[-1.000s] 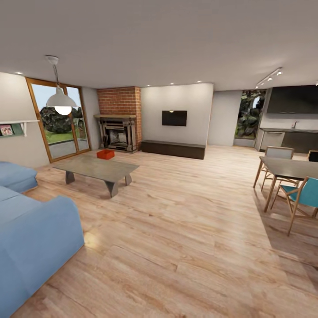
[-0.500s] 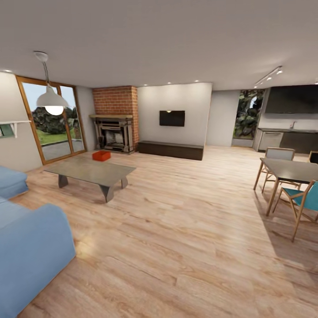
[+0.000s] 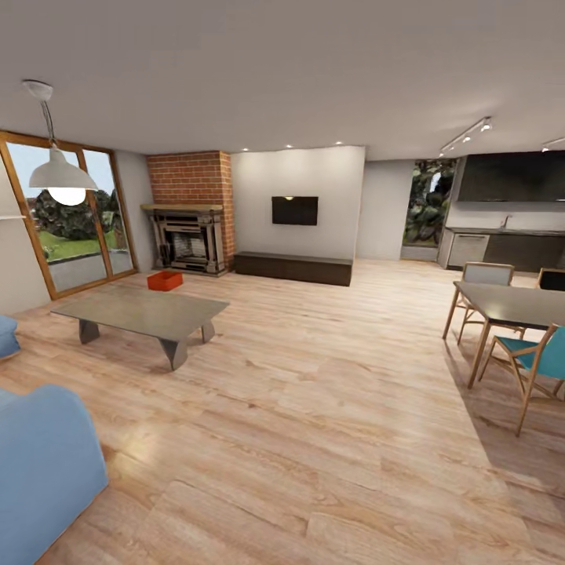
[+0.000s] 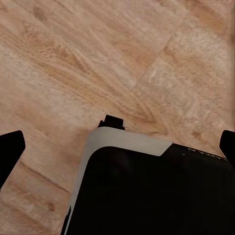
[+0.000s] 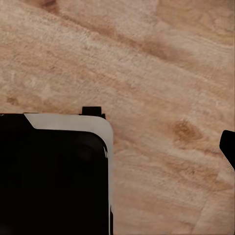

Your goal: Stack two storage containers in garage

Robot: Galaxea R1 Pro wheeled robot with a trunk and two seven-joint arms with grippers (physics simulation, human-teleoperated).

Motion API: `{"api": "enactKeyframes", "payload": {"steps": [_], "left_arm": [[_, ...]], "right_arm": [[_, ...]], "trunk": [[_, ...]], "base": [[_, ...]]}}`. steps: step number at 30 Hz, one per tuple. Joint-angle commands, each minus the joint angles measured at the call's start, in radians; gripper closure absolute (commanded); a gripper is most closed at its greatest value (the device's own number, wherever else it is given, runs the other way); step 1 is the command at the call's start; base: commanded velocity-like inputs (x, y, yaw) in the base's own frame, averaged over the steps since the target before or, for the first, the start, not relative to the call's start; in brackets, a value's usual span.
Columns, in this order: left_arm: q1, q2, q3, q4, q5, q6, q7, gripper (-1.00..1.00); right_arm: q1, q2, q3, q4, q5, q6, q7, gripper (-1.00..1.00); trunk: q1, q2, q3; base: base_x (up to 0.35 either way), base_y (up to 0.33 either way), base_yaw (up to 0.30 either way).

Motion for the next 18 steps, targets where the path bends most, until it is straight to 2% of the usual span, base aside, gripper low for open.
{"api": "enactKeyframes", "payload": {"steps": [1,18], "left_arm": [[-0.001,0.000,-0.002,0.000,0.004,-0.003,0.002,-1.00],[-0.001,0.000,-0.002,0.001,0.004,-0.003,0.002,-1.00]], "right_arm": [[-0.001,0.000,0.008,0.003,-0.005,-0.005,-0.002,-1.00],[-0.001,0.000,0.009,0.003,-0.005,-0.003,-0.002,-1.00]], "trunk": [[0.001,-0.001,-0.001],[0.001,-0.001,-0.001]], "base": [[0.324,0.000,-0.001],[0.324,0.000,0.000]]}}
